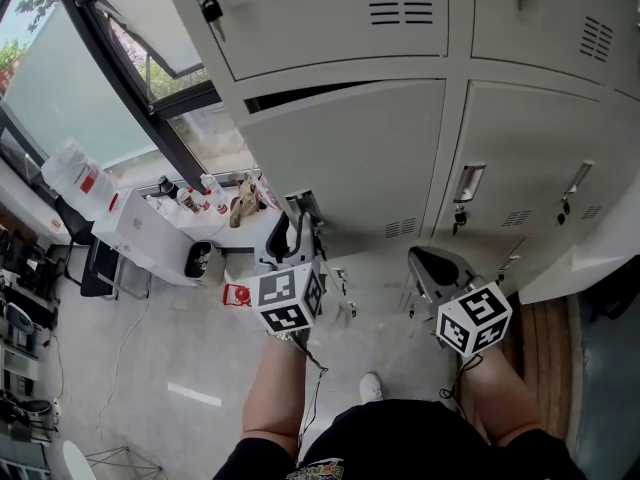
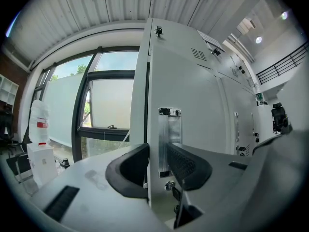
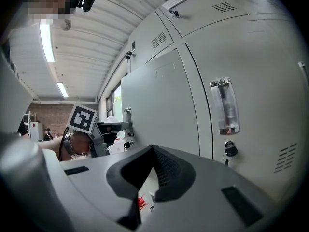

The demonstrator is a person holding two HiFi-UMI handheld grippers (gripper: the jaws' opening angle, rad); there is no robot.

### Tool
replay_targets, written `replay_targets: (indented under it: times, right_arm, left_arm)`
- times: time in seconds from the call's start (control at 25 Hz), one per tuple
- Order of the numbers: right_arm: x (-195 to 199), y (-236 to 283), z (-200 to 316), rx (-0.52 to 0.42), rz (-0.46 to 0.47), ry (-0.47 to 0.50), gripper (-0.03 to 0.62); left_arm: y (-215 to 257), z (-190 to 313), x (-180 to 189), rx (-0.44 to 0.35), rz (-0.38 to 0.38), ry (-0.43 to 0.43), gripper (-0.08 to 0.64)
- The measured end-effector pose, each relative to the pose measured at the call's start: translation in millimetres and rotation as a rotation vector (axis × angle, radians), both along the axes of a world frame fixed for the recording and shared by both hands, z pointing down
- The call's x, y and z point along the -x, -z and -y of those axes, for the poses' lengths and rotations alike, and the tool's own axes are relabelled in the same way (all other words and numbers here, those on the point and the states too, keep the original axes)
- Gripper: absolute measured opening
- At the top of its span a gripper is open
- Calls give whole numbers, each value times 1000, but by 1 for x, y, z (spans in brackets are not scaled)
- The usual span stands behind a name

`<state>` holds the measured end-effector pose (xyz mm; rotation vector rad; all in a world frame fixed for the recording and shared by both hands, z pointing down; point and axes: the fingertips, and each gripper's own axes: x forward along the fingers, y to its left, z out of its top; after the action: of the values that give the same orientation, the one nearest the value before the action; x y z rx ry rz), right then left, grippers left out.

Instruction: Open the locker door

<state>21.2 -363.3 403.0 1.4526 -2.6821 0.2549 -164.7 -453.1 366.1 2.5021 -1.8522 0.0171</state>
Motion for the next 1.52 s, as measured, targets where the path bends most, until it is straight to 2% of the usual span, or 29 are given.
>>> replay_targets:
  times: [0.64, 1.16, 1.52]
  right_arm:
    - [-20, 13, -49, -23, -1, 82, 54]
    - [-33, 17, -85, -31, 1, 149, 54]
    - [-45, 18, -106, -33, -1, 190, 54]
  left_arm:
    - [0, -70, -14, 10, 2, 95, 132]
    - [0, -118, -37, 7, 8, 177, 135]
    - [1, -154, -61, -16, 25, 199, 112]
